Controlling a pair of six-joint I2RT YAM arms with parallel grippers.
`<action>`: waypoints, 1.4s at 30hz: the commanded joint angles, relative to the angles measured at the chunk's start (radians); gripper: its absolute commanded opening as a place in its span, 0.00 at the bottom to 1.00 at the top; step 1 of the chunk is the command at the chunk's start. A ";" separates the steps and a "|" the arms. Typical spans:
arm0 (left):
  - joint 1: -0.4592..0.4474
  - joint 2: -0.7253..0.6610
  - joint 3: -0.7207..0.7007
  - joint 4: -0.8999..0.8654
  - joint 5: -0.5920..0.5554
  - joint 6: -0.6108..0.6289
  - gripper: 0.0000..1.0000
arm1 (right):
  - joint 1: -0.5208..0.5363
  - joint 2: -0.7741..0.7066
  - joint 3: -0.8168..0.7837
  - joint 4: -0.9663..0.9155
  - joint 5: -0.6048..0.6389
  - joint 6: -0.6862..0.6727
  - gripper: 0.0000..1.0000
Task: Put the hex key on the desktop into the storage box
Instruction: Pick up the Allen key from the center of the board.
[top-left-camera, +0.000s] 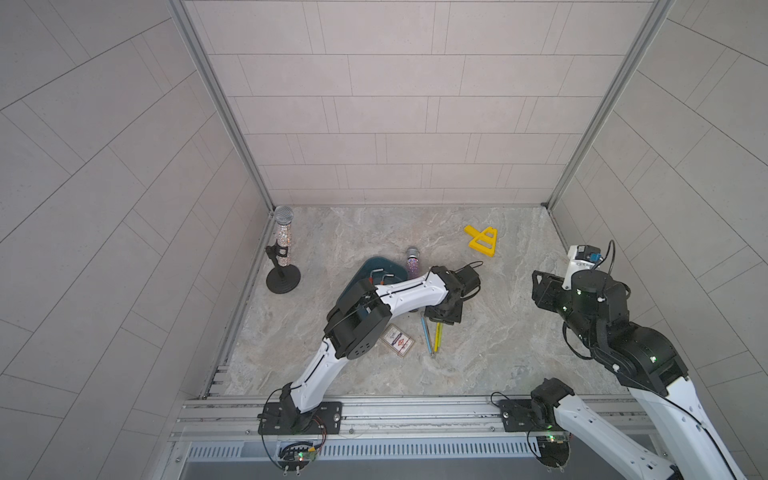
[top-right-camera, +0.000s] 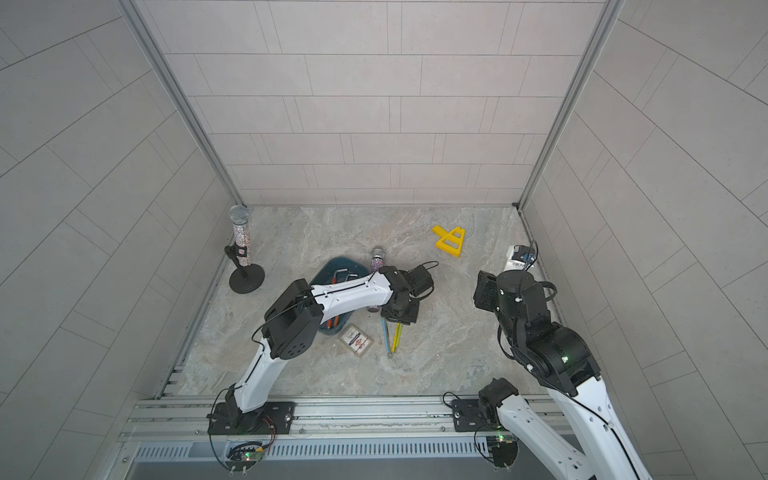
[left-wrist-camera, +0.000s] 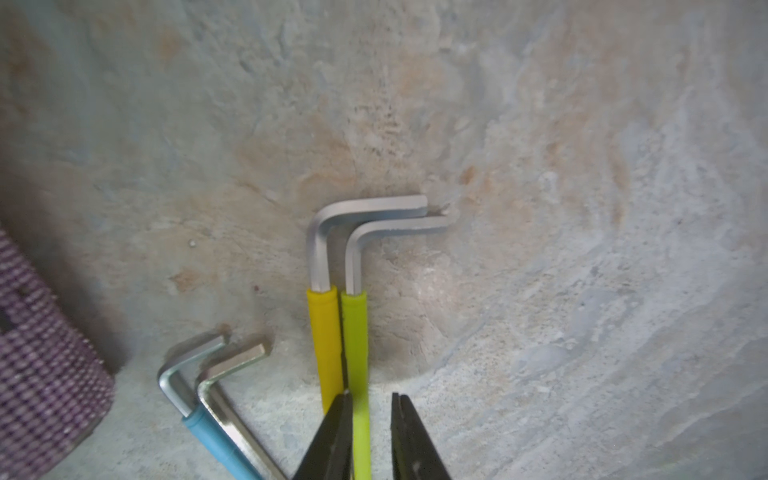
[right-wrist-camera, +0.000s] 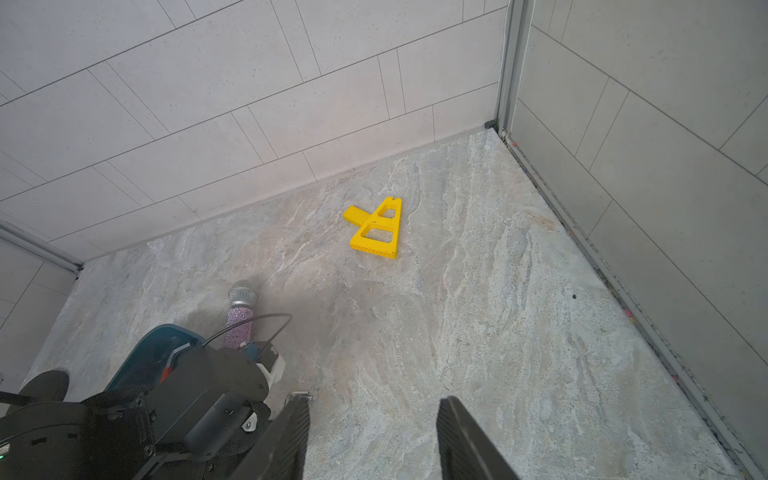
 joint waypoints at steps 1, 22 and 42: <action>-0.004 0.023 0.025 -0.020 -0.009 0.002 0.25 | 0.002 -0.005 0.008 -0.013 0.011 0.005 0.55; -0.032 0.085 0.085 -0.091 -0.086 0.016 0.27 | 0.002 0.002 0.013 -0.002 0.007 0.002 0.55; -0.043 0.178 0.126 -0.154 -0.096 0.029 0.17 | 0.001 -0.004 0.006 0.000 0.006 0.008 0.55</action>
